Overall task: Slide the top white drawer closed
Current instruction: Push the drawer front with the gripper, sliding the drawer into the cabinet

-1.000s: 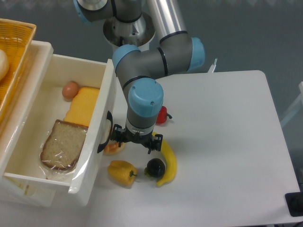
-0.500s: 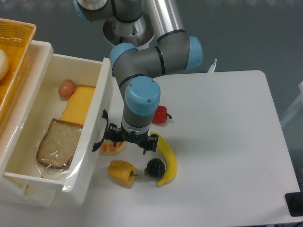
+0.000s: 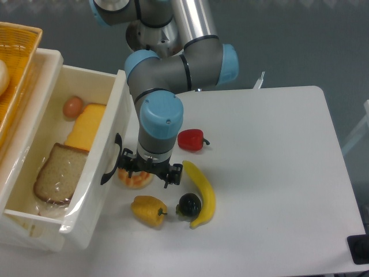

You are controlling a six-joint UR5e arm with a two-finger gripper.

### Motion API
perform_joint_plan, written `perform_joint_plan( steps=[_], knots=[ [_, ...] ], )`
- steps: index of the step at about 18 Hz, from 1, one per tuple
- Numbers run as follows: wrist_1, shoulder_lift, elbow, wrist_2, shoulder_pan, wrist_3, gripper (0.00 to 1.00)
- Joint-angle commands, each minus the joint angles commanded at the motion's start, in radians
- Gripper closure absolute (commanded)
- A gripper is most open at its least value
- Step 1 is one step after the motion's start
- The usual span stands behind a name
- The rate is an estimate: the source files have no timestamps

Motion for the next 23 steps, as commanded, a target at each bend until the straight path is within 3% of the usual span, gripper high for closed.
perform_joint_plan(
  steps=[23],
  knots=[
    [0.003, 0.018, -0.002, 0.002, -0.109, 0.002, 0.0]
  ],
)
